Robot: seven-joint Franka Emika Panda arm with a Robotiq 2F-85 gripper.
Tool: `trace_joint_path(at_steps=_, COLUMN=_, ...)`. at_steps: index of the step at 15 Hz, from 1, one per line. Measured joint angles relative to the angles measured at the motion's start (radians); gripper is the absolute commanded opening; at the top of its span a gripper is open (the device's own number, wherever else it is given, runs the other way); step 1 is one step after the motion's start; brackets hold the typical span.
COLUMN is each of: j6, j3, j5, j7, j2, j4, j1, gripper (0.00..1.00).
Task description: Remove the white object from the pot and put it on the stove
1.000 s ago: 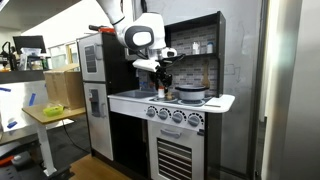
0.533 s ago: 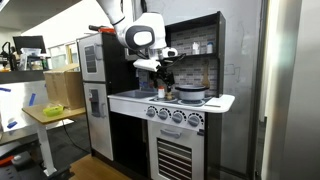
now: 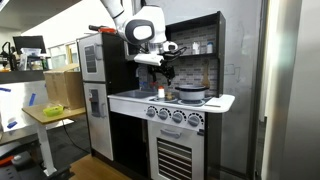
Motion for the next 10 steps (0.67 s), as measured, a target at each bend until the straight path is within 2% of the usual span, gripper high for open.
trace_joint_path(at_steps=2, j6=-0.052, j3=0.013, j5=0.037, j7=-0.039, j2=-0.025, j4=-0.001, j1=-0.016, gripper=1.00)
trace_joint_path(at_steps=5, j6=-0.188, j3=0.012, j5=0.084, j7=-0.085, j2=-0.082, j4=-0.006, j1=-0.022, gripper=1.00)
trace_joint_path(at_steps=10, j6=-0.425, j3=-0.061, j5=0.082, j7=-0.038, j2=-0.222, j4=-0.050, j1=0.015, gripper=1.00)
